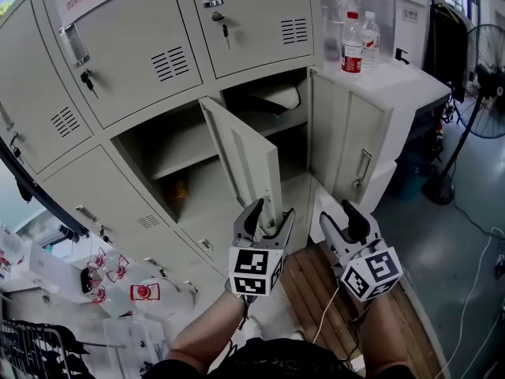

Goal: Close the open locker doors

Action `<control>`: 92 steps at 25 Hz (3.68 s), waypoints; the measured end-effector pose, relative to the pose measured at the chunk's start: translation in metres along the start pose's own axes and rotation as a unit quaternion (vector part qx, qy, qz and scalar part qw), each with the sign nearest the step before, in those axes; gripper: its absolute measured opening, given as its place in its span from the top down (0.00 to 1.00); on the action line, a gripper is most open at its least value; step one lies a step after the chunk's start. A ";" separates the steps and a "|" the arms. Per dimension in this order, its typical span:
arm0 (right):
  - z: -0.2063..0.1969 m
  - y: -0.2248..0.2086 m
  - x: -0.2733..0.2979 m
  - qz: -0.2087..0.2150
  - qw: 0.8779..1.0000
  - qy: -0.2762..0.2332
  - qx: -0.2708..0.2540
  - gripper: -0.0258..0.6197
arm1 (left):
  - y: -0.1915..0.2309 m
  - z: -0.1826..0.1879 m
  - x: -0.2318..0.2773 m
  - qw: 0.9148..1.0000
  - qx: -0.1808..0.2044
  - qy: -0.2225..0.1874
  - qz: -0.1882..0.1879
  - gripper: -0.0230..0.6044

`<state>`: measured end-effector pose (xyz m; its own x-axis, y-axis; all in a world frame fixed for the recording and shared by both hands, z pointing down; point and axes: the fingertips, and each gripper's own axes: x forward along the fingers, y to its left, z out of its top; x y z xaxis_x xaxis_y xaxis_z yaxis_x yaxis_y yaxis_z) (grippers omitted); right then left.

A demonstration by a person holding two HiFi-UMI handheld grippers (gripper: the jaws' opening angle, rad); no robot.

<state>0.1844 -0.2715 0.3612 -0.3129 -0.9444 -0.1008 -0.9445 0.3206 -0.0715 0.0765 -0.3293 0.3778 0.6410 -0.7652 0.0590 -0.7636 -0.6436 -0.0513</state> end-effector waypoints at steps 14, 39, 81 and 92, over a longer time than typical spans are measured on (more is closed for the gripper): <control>-0.005 0.015 0.010 0.035 0.999 0.008 -0.001 0.63 | 0.011 -0.003 -0.023 1.000 -0.011 -0.005 0.029 0.66; -0.008 0.102 0.045 0.129 0.992 0.007 -0.002 0.63 | 0.095 -0.014 -0.115 0.987 -0.032 -0.010 0.159 0.81; -0.038 0.210 0.209 0.171 0.985 0.033 0.006 0.63 | 0.309 -0.024 -0.134 0.969 -0.057 -0.034 0.240 0.80; -0.044 0.208 0.236 0.153 0.988 0.032 0.013 0.63 | 0.339 -0.023 -0.117 0.966 -0.020 -0.025 0.256 0.81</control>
<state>-0.0904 -0.4312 0.3657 -0.5891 -0.8059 -0.0592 -0.8026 0.5921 -0.0728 -0.2596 -0.4577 0.3766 0.1801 -0.9836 -0.0128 -0.9834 -0.1798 -0.0227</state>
